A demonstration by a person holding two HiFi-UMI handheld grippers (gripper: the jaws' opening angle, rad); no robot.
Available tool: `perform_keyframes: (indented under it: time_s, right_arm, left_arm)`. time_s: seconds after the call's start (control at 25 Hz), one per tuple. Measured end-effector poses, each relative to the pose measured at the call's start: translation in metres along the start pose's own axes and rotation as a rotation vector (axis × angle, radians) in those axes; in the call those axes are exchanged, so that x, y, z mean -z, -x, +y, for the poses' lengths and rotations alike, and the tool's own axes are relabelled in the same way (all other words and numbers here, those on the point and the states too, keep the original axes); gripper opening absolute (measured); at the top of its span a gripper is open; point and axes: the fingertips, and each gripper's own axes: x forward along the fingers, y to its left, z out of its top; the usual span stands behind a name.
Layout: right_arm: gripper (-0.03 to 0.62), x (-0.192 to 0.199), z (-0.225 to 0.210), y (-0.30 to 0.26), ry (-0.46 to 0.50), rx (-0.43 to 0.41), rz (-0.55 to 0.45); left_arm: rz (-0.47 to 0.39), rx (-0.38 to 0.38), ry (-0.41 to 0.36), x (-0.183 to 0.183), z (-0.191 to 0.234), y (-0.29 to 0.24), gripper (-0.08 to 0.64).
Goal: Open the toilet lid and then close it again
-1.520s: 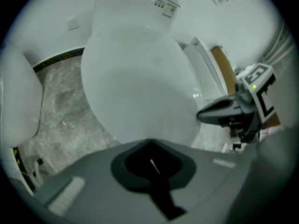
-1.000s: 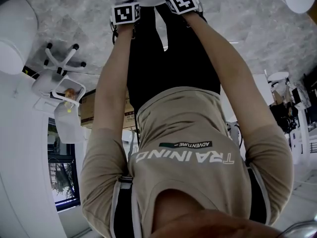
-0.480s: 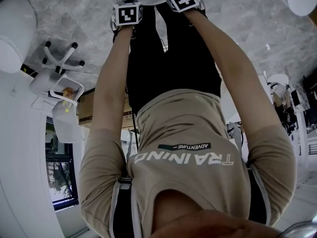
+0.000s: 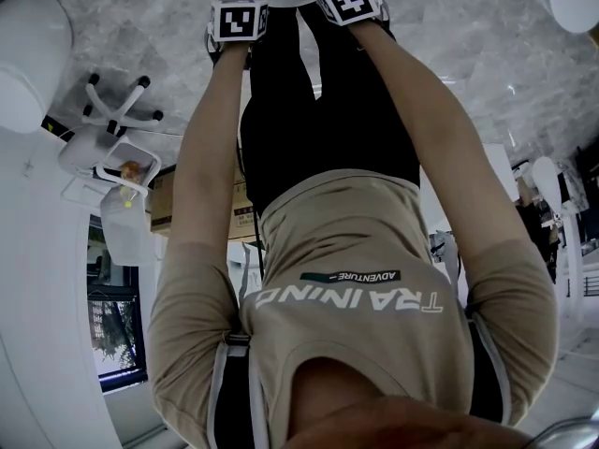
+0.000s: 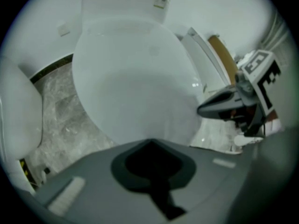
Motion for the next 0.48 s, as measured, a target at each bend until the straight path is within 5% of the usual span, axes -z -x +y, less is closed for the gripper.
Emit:
perform_keyframes:
  time_s: [0.2,0.48]
  right_arm:
    - [0.014,0.001,0.001,0.0,0.026,-0.04,-0.009]
    - [0.014,-0.006,0.017,0.019,0.078,-0.083,-0.018]
  left_arm:
    - [-0.022,0.018,0.09,0.001,0.003,0.0,0.005]
    - [-0.068,0.015,0.049,-0.007,-0.018,0.019,0.002]
